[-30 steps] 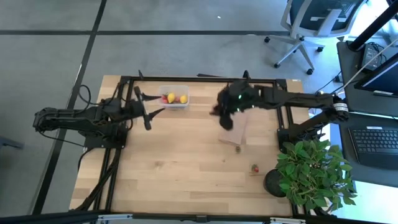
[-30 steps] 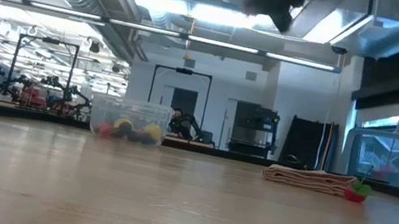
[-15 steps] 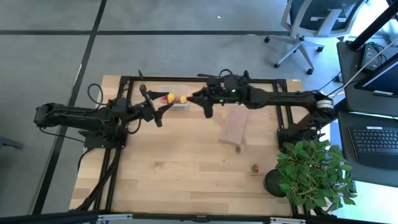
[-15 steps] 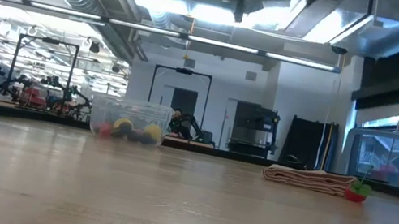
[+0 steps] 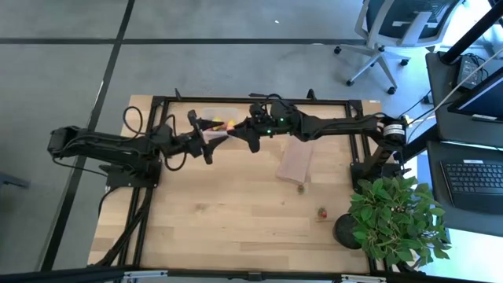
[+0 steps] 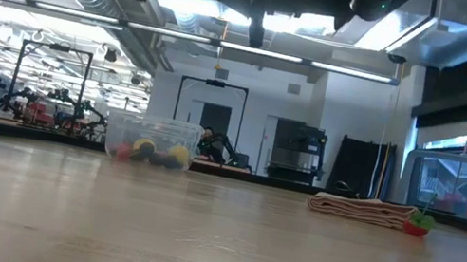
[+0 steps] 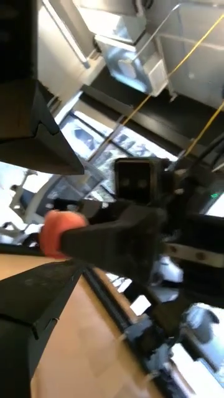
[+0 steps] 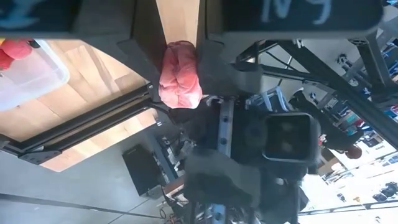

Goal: Pick and placing Produce into tupperware
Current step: Put the peach into the transparent bin

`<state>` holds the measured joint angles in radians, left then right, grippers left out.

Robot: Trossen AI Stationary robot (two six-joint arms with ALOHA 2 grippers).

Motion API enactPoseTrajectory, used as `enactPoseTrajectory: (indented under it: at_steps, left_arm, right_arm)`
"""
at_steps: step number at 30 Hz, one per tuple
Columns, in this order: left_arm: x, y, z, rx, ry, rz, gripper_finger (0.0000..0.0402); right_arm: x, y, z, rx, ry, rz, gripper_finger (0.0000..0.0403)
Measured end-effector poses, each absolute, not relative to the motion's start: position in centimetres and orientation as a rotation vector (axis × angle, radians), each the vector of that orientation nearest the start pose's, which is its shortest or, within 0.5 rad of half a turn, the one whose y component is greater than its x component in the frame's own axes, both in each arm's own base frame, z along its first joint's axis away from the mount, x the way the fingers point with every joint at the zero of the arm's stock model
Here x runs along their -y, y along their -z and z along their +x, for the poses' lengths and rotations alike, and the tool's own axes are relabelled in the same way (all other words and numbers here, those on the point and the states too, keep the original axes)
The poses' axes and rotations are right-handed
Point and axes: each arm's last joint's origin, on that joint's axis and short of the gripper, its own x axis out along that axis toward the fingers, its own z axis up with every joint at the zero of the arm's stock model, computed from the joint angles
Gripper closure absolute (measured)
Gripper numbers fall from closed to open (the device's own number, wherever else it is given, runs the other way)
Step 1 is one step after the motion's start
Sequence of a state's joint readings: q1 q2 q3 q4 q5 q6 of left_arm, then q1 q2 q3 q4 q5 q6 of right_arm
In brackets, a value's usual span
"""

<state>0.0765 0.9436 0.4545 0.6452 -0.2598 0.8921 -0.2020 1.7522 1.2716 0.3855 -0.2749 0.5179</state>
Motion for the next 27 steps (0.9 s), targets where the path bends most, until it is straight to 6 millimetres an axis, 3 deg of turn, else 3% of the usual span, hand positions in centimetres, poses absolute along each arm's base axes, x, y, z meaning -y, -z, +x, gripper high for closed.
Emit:
enactPoseTrajectory:
  at_steps: [11, 27]
  left_arm:
    - [-2.7, -26.0, 21.5, 0.0, -0.313, 0.88, 0.0175]
    - [-3.1, -26.1, 21.6, 0.025, -0.32, 0.857, 0.0188]
  right_arm:
    - [7.4, -29.3, 40.1, -0.124, -0.044, 0.542, 0.0333]
    - [6.5, -29.2, 40.3, -0.135, -0.062, 0.542, 0.0335]
